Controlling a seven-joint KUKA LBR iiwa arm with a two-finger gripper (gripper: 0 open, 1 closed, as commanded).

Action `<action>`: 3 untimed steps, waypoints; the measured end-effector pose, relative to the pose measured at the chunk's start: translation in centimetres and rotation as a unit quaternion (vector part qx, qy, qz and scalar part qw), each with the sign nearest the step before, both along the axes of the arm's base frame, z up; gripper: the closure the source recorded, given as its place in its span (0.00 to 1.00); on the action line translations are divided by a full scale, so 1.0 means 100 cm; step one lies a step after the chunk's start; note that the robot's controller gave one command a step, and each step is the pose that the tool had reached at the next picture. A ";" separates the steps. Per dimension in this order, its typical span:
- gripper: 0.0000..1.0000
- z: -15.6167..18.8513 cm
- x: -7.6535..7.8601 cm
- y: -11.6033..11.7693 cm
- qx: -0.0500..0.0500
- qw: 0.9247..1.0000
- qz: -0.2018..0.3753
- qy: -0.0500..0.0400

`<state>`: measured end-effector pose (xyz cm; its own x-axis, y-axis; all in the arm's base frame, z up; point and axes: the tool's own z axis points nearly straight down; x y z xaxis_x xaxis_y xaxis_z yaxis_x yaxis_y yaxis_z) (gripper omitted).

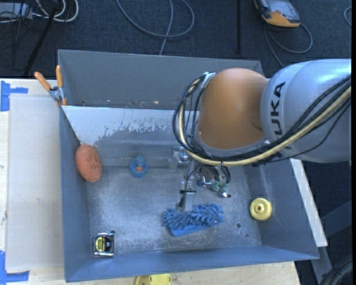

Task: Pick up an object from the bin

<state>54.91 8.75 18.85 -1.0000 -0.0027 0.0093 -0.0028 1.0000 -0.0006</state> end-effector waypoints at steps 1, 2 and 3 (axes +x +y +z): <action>0.00 0.005 0.002 0.000 0.000 1.000 -0.001 -0.004; 0.00 -0.025 -0.011 -0.007 0.001 0.999 0.032 -0.007; 0.00 -0.070 -0.024 -0.017 0.001 0.990 0.143 -0.004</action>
Offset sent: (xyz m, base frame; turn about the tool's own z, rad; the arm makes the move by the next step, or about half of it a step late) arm -0.0364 -0.0216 -0.0798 -0.1648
